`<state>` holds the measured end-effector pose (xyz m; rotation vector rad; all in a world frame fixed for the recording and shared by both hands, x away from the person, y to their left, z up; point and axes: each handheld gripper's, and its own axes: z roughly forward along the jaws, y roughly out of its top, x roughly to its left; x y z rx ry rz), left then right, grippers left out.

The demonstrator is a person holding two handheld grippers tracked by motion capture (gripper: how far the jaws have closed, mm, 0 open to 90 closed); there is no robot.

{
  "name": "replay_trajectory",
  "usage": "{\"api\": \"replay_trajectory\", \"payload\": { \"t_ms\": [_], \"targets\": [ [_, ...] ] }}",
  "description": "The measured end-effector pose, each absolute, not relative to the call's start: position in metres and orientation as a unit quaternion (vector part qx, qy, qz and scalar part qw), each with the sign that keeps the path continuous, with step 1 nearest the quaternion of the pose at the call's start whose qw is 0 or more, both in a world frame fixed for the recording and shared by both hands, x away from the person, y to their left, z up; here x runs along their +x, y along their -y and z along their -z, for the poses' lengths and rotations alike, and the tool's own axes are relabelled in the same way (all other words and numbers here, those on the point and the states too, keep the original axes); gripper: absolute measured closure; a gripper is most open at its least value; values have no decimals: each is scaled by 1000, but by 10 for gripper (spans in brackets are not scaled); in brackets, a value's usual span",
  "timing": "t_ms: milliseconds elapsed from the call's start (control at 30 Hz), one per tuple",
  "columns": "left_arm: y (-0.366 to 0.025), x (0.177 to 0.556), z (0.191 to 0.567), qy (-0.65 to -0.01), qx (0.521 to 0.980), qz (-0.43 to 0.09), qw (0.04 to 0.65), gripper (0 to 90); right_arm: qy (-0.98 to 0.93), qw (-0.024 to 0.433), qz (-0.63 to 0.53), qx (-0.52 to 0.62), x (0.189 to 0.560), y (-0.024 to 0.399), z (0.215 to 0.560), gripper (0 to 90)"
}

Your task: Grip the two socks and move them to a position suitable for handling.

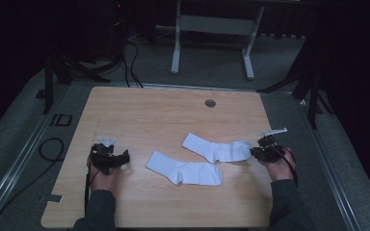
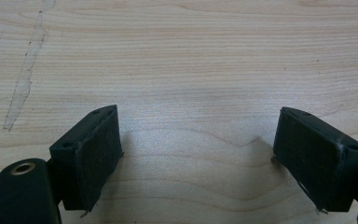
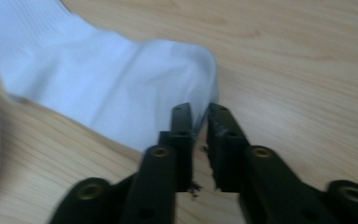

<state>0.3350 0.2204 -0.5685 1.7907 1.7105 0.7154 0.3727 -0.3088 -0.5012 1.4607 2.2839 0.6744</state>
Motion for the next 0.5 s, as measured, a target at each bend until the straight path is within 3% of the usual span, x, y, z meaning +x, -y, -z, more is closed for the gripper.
{"api": "replay_trajectory", "payload": {
  "t_ms": [133, 300, 500],
  "targets": [
    [-220, 335, 568, -637, 668, -266, 278, 149, -797, 207, -240, 514, 372, 308, 497, 645],
    [-220, 335, 568, -637, 667, -266, 278, 149, -815, 200, -269, 473, 377, 288, 495, 621],
    [-220, 335, 568, -637, 668, -266, 278, 149, -859, 187, -269, 393, 392, 229, 508, 617]
  ]
}}
